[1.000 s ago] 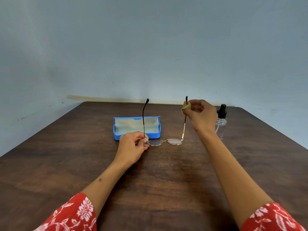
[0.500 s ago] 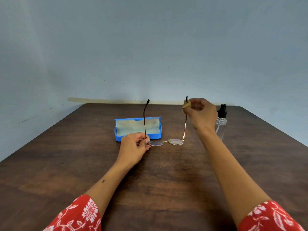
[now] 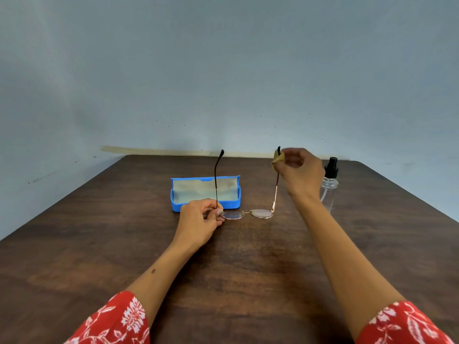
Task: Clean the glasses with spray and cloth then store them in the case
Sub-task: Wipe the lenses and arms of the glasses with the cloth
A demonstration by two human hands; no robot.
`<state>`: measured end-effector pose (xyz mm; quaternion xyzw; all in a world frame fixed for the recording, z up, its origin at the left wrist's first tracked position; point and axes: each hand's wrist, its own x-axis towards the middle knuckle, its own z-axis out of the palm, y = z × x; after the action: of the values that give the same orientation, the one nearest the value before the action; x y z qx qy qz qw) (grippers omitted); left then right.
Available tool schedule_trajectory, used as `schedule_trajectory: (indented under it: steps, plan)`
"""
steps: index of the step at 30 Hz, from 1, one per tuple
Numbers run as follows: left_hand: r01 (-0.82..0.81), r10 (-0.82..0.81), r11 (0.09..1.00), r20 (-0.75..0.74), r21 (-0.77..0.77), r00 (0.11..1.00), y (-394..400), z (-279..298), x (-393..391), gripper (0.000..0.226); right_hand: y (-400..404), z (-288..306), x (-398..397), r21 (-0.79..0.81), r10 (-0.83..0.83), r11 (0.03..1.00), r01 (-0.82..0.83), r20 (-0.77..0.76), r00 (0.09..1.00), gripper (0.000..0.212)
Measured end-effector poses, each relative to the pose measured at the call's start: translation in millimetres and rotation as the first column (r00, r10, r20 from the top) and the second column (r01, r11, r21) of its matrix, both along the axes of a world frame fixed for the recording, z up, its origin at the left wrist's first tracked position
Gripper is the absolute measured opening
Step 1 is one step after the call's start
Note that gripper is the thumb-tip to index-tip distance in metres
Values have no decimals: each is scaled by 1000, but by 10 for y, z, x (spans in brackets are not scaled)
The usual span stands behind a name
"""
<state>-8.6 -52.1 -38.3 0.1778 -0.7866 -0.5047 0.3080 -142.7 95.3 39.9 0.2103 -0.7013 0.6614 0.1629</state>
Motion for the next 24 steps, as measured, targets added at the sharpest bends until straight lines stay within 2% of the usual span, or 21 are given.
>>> schedule_trajectory:
  steps: [2, 6, 9, 14, 16, 21, 24]
  plan:
    - [4, -4, 1000, -4, 2, 1000, 2, 7, 2, 25, 14, -126, 13, 56, -6, 998, 4, 40, 999, 19]
    - [4, -4, 1000, -1, -6, 1000, 6, 8, 13, 24, 56, -388, 29, 225, -7, 973, -44, 221, 975, 18]
    - [3, -3, 1000, -6, 7, 1000, 8, 8, 16, 24, 46, -294, 32, 204, -13, 979, -20, 162, 987, 19]
    - [3, -3, 1000, 6, -10, 1000, 4, 11, 12, 24, 20, -34, 48, -13, -4, 1000, 4, -16, 1000, 24]
    - [2, -2, 1000, 0, -6, 1000, 5, 9, 10, 25, 17, -96, 59, 14, -13, 1000, 13, 5, 1000, 19]
    - [2, -1, 1000, -10, 25, 1000, 6, 7, 16, 18, 54, -364, 90, 261, -12, 965, -37, 185, 983, 15]
    - [6, -6, 1000, -11, 18, 1000, 13, 14, 19, 23, 41, -296, 80, 214, -18, 977, -12, 137, 990, 15]
